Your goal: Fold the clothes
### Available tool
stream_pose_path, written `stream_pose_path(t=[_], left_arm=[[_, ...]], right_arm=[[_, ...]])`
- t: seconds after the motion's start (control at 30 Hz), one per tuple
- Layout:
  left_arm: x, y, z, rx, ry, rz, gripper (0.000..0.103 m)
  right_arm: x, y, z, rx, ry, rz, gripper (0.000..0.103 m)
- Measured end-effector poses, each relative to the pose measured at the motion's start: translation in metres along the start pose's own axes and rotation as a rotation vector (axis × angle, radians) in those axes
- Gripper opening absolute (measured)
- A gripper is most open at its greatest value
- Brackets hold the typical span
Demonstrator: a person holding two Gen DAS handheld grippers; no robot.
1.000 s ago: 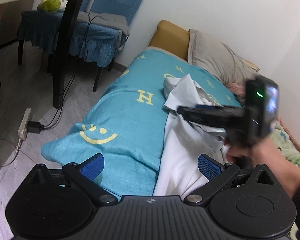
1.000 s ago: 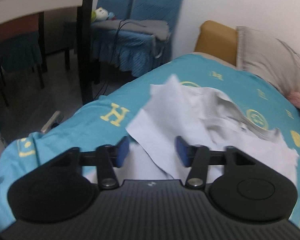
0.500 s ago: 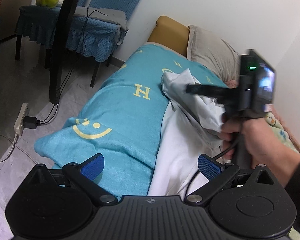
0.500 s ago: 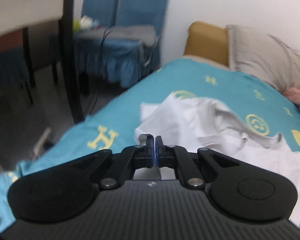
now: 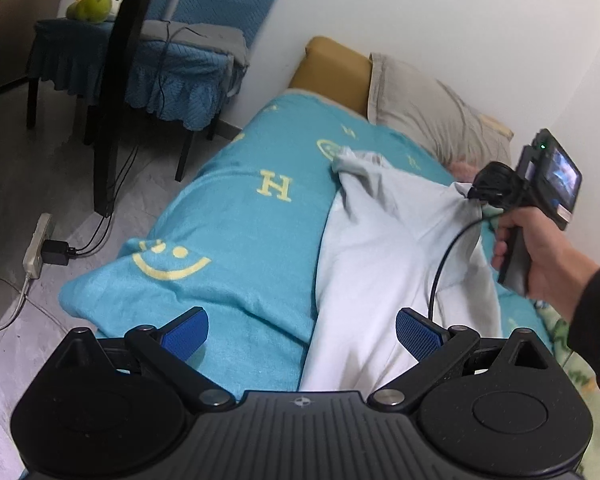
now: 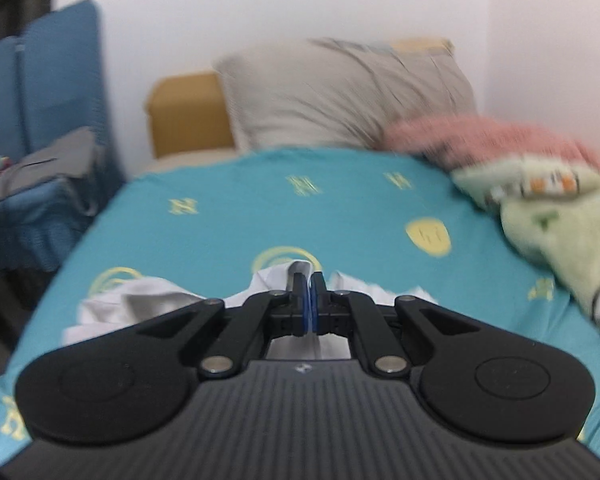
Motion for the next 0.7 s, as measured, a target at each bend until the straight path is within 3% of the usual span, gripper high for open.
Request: stream_pose_path(t=[0.17,0.2,0.27,0.3,0.43,0.7], left_arm=[[-0.007,0.011,-0.008,0.006,0.037,0.022,0.101],[-0.008,0.011,-0.009,0.007,0.045,0.021,0.101],[-0.009,0.010,-0.012,0.007,0.061,0.020,0.101],[-0.009,0.010,-0.013,0.007,0.069,0.020,0.101],[-0.011,0.009,-0.019,0.008,0.101,0.018,0.100],[-0.014,-0.013,-0.019,-0.002,0.121,0.069,0.097]], right_arm=[[-0.021,0.012,-0.010,0.047,0.063,0.020,0.013],[-0.023,0.009,-0.010,0.065,0.075,0.026,0.021],[-0.026,0.000,-0.009,0.097,0.094,0.027,0.076],[-0.026,-0.009,-0.008,0.106,0.089,0.006,0.083],[-0.025,-0.052,-0.005,0.167,0.054,0.012,0.083],[-0.035,-0.220,-0.028,0.235,0.048,0.030,0.083]])
Point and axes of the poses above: each gripper's, at about its wrist camera, not at the fingertips, and y roughly the way its jaws point, z to its left, x to its top, the point moved 6 cm from there along y, roughly the way its jaws point, and after that the axes turned 8 degrees about -z, right-handed, at the moved point
